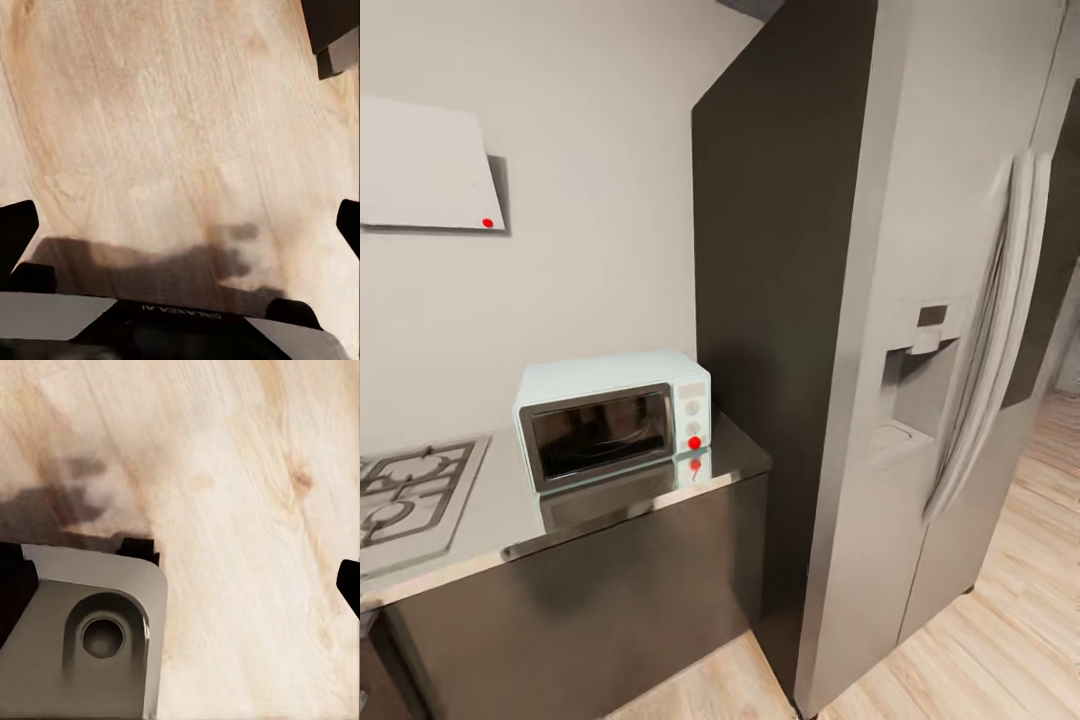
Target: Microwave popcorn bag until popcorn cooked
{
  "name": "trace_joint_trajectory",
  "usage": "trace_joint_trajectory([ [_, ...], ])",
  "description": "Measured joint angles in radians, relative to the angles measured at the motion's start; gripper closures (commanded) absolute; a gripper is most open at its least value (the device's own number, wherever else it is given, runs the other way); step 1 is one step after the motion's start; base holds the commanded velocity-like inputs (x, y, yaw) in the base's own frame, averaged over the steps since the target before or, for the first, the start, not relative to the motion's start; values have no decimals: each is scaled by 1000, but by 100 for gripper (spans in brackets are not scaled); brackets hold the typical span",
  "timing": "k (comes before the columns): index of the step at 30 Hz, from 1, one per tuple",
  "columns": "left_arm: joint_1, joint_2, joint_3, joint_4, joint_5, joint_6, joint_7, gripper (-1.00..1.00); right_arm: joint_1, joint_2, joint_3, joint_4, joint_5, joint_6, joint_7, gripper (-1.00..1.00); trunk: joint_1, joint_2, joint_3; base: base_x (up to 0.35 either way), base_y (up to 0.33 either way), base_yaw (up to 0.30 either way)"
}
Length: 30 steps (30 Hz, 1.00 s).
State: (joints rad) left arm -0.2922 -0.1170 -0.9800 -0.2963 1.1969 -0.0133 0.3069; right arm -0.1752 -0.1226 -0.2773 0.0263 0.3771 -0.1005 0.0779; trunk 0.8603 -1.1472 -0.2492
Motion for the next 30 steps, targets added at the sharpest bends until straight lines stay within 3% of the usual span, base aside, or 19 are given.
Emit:
trace_joint_trajectory([
  [2,-1,1,5,119,21,3,-116,-100,0,0,-1,0,10,0,-2,-100,0,0,0,-346,0,0],
  [3,-1,1,6,190,60,5,-144,-100,0,-1,-1,0,12,1,-1,-100,0,0,0,-346,0,0],
  [6,30,2,6,284,216,19,-176,-100,0,9,-2,0,13,9,-3,-100,0,0,0,-346,0,0],
  [8,54,5,6,290,238,25,-180,-100,0,12,-2,0,13,10,-11,-100,0,0,0,-346,0,48],
  [12,79,22,5,289,248,19,-193,-100,0,6,-3,0,13,10,-22,-100,0,0,0,-135,0,229],
  [17,81,23,4,291,247,18,-228,-100,0,4,-1,0,15,8,-23,-100,-1,0,0,-8,0,272],
  [24,81,23,-2,290,244,12,-220,-100,0,6,-1,0,17,8,-23,-100,-1,0,0,0,0,275],
  [25,81,31,-2,289,242,10,-220,-100,0,5,-1,0,16,8,-23,-100,-1,0,0,0,0,275],
  [29,81,138,0,289,240,-3,-219,-100,0,7,0,0,17,8,-22,-100,-1,0,0,0,0,275],
  [30,81,150,-1,290,241,-4,-219,-100,0,6,0,0,16,8,-22,-100,-1,0,0,0,0,275],
])
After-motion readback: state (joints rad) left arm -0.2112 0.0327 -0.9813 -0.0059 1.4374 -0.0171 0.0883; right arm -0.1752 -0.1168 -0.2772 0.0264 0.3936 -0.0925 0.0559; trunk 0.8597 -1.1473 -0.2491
